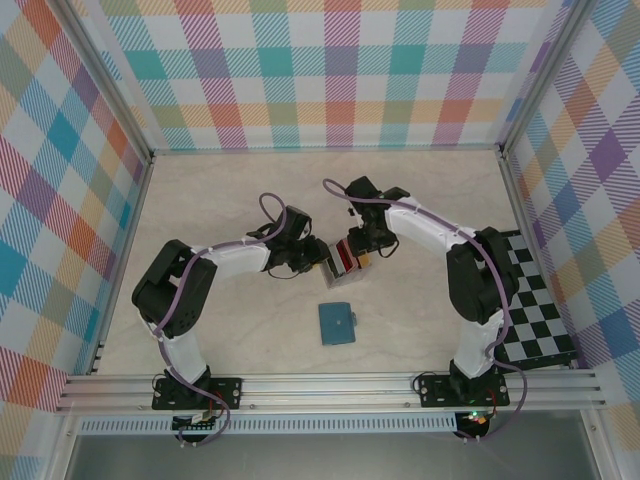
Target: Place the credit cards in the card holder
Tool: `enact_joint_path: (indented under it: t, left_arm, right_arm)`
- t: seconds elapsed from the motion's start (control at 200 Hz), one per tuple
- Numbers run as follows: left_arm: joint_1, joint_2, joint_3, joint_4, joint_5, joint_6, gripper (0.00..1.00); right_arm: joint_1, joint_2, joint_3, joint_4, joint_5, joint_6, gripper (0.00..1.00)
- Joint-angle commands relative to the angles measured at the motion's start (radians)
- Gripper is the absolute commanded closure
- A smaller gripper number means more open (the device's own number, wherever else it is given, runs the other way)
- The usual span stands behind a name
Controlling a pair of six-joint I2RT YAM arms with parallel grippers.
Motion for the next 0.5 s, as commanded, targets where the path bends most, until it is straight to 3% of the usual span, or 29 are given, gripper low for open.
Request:
enact_joint_path:
  t: [0.0, 0.25, 0.495]
  left_arm:
    - [-0.013, 0.031, -0.008, -0.077, -0.014, 0.011, 0.73]
    - [-0.014, 0.034, -0.004, -0.077, -0.012, 0.01, 0.73]
    - [-0.015, 0.032, -0.003, -0.08, -0.01, 0.012, 0.73]
  right_arm:
    - [0.002, -0.038, 0.031, -0.046, 0.039, -0.019, 0.47]
    - [0.007, -0.038, 0.045, -0.053, 0.038, -0.022, 0.48]
    - [0.014, -0.039, 0.053, -0.055, 0.038, -0.026, 0.55]
